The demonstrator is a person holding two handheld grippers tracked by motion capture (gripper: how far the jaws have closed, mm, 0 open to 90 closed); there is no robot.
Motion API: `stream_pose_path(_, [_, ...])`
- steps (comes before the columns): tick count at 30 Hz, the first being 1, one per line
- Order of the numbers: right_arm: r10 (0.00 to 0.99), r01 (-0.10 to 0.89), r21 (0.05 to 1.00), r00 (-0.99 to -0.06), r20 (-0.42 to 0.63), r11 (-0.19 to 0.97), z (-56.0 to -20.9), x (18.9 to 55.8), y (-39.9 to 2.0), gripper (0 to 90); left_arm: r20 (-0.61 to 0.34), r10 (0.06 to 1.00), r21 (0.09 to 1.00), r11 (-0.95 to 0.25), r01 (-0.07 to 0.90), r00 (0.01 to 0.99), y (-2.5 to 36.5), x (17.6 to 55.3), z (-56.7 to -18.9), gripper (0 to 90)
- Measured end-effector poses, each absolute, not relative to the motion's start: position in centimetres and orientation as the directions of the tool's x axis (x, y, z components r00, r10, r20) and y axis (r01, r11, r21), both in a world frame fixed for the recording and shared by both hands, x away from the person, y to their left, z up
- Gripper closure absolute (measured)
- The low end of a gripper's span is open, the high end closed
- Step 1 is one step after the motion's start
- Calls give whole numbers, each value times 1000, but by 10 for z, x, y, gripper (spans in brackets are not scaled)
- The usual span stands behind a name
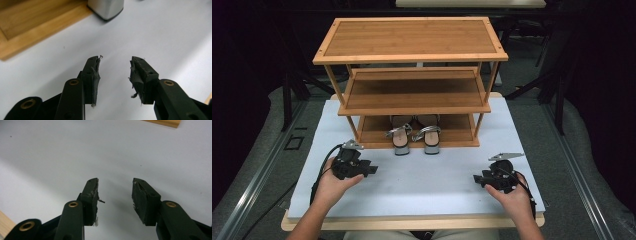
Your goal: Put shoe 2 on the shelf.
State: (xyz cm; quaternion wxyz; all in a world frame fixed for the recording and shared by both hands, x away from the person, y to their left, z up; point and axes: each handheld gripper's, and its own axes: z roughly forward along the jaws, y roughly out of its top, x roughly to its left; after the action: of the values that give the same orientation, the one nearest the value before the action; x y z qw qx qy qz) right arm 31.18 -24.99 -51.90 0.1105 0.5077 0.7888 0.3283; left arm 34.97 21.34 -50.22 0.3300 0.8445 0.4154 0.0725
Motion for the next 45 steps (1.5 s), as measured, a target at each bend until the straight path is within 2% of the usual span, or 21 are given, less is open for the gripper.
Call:
stream_pose_path(1, [885, 729, 629, -444, 138, 268, -520, 309, -250, 560, -151, 748, 617, -439, 653, 646, 216, 347, -507, 572])
stream_pose_path(2, [838, 725, 636, -499, 219, 266, -523, 309, -256, 561, -150, 751, 615, -439, 656, 643, 218, 346, -510, 568])
stream_pose_path(3, [885, 726, 635, -445, 141, 264, -523, 306, -253, 561, -150, 754, 611, -438, 660, 639, 220, 344, -513, 568])
stream_pose_path(8, [880, 718, 660, -440, 181, 223, -525, 302, -258, 561, -177, 765, 615, -406, 676, 620, 229, 338, -528, 555])
stream_pose_path(11, [879, 708, 669, -444, 174, 225, -527, 301, -256, 562, -204, 756, 632, -383, 673, 621, 232, 336, -535, 543])
stream_pose_path(17, [866, 707, 655, -474, 157, 268, -538, 300, -245, 563, -186, 768, 635, -382, 671, 613, 233, 335, -545, 541])
stream_pose_path(20, [848, 705, 650, -501, 172, 284, -543, 302, -241, 563, -184, 765, 630, -390, 672, 617, 232, 333, -547, 537])
stream_pose_path(21, [867, 705, 651, -479, 141, 283, -544, 301, -239, 563, -185, 763, 632, -391, 669, 620, 231, 333, -549, 534])
stream_pose_path(25, [869, 692, 662, -479, 124, 287, -547, 301, -238, 560, -189, 760, 645, -381, 663, 622, 233, 333, -552, 516])
stream_pose_path(32, [872, 697, 666, -468, 144, 264, -552, 303, -242, 544, -196, 779, 658, -346, 668, 596, 238, 333, -552, 466])
stream_pose_path(45, [870, 677, 690, -472, 142, 255, -549, 302, -242, 543, -193, 787, 668, -332, 666, 586, 242, 333, -550, 448])
